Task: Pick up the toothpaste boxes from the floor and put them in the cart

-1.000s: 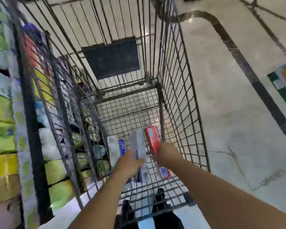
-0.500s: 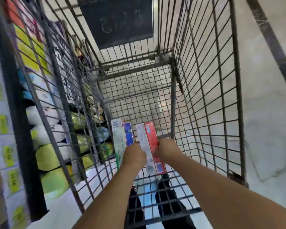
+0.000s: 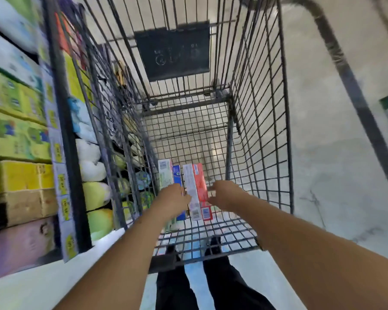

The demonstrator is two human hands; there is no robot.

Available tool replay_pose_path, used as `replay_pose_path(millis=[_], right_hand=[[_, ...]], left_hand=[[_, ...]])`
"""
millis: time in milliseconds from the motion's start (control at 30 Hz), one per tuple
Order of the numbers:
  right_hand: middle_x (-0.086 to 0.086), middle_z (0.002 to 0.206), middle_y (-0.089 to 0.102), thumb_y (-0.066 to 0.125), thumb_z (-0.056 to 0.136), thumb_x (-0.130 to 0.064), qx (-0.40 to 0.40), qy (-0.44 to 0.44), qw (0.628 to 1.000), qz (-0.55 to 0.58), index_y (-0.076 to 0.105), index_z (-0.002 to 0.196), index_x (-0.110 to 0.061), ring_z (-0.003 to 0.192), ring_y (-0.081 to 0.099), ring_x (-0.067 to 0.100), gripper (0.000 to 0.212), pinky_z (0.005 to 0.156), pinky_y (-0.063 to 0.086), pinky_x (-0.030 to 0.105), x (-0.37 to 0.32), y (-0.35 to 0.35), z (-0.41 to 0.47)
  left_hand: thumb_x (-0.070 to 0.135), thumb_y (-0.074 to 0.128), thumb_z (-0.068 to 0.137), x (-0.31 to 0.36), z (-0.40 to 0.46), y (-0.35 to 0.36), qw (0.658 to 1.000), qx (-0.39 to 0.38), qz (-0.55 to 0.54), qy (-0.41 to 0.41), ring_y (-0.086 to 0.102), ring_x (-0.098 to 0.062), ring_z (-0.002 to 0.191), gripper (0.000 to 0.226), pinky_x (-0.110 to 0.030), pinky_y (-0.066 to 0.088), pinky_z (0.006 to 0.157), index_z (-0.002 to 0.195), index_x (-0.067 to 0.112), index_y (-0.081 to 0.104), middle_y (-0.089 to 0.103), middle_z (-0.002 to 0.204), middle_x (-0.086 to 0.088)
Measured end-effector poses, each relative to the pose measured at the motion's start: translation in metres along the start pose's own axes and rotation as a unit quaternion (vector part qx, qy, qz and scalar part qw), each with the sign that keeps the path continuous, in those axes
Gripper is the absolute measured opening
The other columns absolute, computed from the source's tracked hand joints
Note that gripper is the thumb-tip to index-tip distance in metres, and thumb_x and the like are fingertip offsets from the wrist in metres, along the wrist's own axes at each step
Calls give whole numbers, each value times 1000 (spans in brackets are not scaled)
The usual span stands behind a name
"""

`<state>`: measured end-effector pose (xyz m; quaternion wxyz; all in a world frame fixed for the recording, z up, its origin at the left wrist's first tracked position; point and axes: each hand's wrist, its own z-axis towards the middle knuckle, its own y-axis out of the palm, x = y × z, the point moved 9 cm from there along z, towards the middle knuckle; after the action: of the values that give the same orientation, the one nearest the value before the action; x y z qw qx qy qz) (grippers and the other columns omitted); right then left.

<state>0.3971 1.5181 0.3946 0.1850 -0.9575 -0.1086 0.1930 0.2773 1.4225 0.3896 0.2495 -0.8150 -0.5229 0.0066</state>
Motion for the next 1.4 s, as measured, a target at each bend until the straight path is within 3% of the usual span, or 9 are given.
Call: replay_pose_path(millis=[100, 167, 233, 400, 533, 667, 1000, 1267, 1400], right_hand=[[5, 104, 62, 60, 96, -31, 24, -23, 998, -54, 60, 106, -10, 82, 55, 15, 24, 72, 45, 25, -20, -45, -42], [5, 105, 62, 59, 96, -39, 50, -36, 993, -100, 57, 100, -13, 88, 57, 18, 27, 77, 49, 27, -42, -76, -76], [12, 122, 61, 54, 95, -51, 84, -59, 982, -157, 56, 118, -9, 107, 60, 25, 48, 93, 51, 37, -64, -101, -107], [13, 159, 26, 36, 87, -76, 204, -146, 927, -277, 30, 151, -15, 146, 25, 32, 88, 119, 23, 51, -117, -144, -191], [10, 164, 3, 25, 79, -85, 214, -159, 915, -304, 11, 157, -21, 151, 2, 31, 101, 120, 6, 52, -122, -153, -238], [8, 165, -3, 21, 73, -90, 219, -151, 915, -304, 6, 158, -23, 152, -4, 28, 109, 120, 2, 51, -114, -149, -266], [9, 165, 1, 11, 62, -92, 201, -138, 903, -354, 4, 157, -23, 151, 2, 32, 118, 120, 6, 52, -142, -64, -323], [7, 164, 10, 27, 81, -83, 169, -221, 860, -427, 7, 157, -23, 150, 12, 31, 99, 119, 10, 52, -218, 45, -364], [9, 164, 14, 16, 72, -89, 144, -280, 827, -465, 10, 157, -20, 149, 19, 31, 110, 120, 19, 50, -275, 107, -387]], left_hand=[[44, 49, 100, 14, -48, -40, 1000, 4, 14, 9, 45, -20, 95, 32, -32, 40, 83, 109, 14, 56, 55, 100, -3], [50, 43, 101, 25, -93, -73, 998, 17, 49, 20, 49, -21, 108, 56, -33, 41, 94, 135, 6, 50, 53, 136, -13], [55, 40, 100, 35, -137, -101, 996, 40, 79, 29, 46, -26, 130, 70, -33, 38, 105, 151, 7, 34, 38, 154, -13], [73, 40, 89, 46, -218, -147, 983, 117, 138, 36, 30, -32, 145, 94, -46, 29, 117, 156, 9, 21, 24, 161, -15], [79, 34, 86, 50, -266, -157, 969, 161, 182, 46, 3, -33, 152, 101, -54, 11, 122, 158, 16, 5, 6, 165, -13], [83, 28, 84, 45, -298, -142, 967, 153, 194, 69, -9, -32, 152, 104, -58, 3, 121, 158, 16, -2, -3, 165, -11], [90, 26, 77, -25, -363, -96, 971, 141, 172, 90, 0, -34, 152, 111, -60, 10, 120, 158, 16, 6, 5, 165, -11], [88, 30, 79, -134, -422, -67, 978, 169, 102, 69, 16, -32, 150, 108, -51, 26, 117, 158, 18, 11, 11, 165, -13], [86, 31, 81, -224, -454, -57, 977, 206, 50, 12, 30, -34, 144, 106, -47, 35, 111, 156, 12, 16, 24, 161, -14]])
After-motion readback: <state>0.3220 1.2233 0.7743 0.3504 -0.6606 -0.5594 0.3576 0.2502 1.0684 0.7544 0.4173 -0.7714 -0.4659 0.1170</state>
